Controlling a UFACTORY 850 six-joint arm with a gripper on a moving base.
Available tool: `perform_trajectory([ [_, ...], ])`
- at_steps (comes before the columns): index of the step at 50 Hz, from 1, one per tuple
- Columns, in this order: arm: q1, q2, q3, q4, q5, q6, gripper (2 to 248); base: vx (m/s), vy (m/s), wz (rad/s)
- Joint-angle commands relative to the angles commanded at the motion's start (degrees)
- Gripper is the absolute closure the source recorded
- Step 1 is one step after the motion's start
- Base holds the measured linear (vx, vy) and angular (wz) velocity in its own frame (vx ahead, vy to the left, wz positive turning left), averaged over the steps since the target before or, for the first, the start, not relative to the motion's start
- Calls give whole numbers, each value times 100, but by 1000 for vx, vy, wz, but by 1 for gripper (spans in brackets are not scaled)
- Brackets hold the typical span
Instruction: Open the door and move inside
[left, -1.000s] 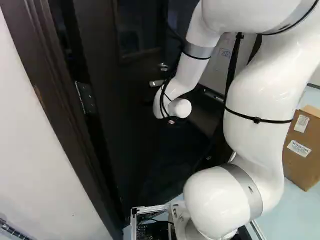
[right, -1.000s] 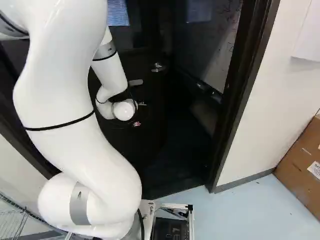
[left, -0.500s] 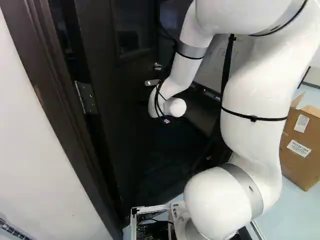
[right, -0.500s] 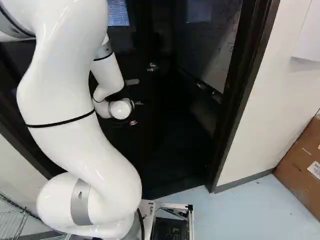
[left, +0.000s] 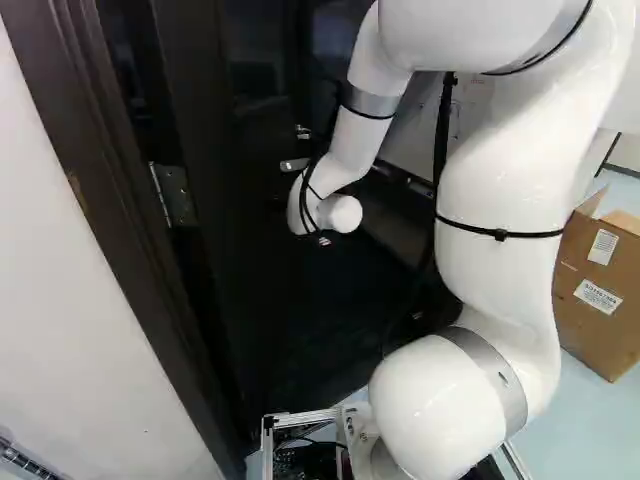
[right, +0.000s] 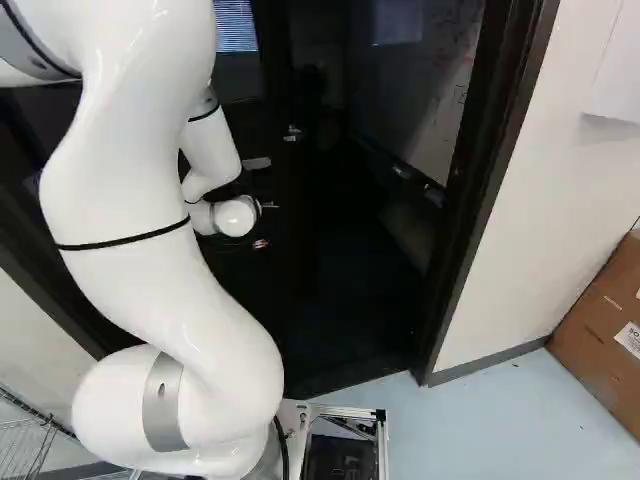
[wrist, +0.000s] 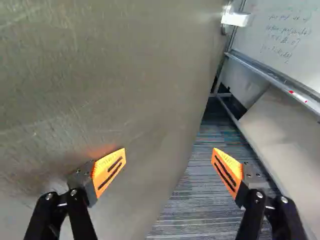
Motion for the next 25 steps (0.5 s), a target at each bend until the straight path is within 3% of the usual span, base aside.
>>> perform_trajectory([
  [25, 280, -198, -236, 0, 0, 0, 3, 0, 0, 0],
])
